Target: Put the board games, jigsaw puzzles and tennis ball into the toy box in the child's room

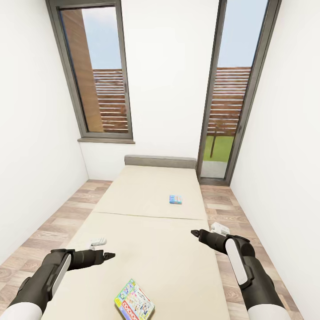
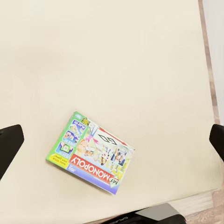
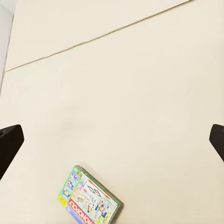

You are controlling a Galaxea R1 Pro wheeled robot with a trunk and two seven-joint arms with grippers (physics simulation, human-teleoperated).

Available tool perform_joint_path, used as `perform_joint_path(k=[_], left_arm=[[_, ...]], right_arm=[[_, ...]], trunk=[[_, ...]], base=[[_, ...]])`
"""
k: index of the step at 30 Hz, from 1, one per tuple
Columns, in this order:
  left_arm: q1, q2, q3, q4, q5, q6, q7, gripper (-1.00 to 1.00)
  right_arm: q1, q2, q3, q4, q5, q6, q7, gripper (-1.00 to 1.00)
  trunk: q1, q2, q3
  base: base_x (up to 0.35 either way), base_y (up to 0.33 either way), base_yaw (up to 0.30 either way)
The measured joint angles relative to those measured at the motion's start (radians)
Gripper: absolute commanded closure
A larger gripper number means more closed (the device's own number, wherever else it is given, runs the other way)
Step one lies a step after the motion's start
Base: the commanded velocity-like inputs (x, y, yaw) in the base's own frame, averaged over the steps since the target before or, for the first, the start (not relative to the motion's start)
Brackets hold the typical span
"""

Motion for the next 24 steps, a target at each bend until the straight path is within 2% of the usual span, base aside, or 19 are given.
perform_joint_path(k=[6, 14, 15, 17, 18, 19, 20, 24], left_arm=[[0.000, 0.000, 0.000, 0.000, -0.001, 0.000, 0.002, -1.00], [0.000, -0.001, -0.003, 0.000, -0.003, 0.000, 0.012, -1.00], [0.000, -0.018, -0.005, 0.005, -0.001, 0.002, 0.080, -1.00], [-0.002, -0.037, -0.006, 0.006, -0.001, 0.006, 0.125, -1.00], [-0.008, -0.063, -0.007, 0.007, 0.000, 0.010, 0.176, -1.00], [-0.014, -0.078, -0.008, 0.007, 0.000, 0.012, 0.206, -1.00], [-0.030, -0.104, -0.008, 0.008, 0.002, 0.016, 0.268, -1.00], [-0.068, -0.156, -0.008, 0.018, 0.003, 0.018, 0.441, -1.00]], right_arm=[[0.000, 0.000, -0.001, 0.000, 0.000, -0.001, 0.000, -1.00], [0.000, 0.000, -0.002, -0.001, -0.001, -0.001, 0.000, -1.00], [0.000, 0.000, -0.003, -0.001, 0.000, 0.000, 0.000, -1.00], [0.000, -0.001, -0.005, -0.001, 0.000, 0.000, 0.000, -1.00], [0.000, -0.001, -0.006, -0.001, 0.000, 0.000, 0.000, -1.00], [0.000, -0.001, -0.006, -0.001, 0.000, 0.000, 0.000, -1.00], [0.000, -0.001, -0.007, -0.001, 0.000, 0.000, -0.001, -1.00], [0.001, -0.002, -0.009, -0.009, 0.000, 0.000, 0.000, -1.00]], trunk=[[0.000, 0.000, 0.000], [0.000, 0.000, 0.006], [0.000, 0.000, 0.006], [0.000, 0.000, 0.007], [0.000, 0.000, 0.007], [0.000, 0.000, 0.007], [0.000, 0.000, 0.007], [0.000, 0.000, 0.007]], base=[[0.000, 0.000, -0.016], [0.000, 0.000, -0.118], [0.000, 0.000, -0.030], [0.000, 0.000, -0.017], [0.000, 0.000, -0.012], [0.000, 0.000, -0.008], [0.000, 0.000, -0.006], [0.000, 0.000, -0.003]])
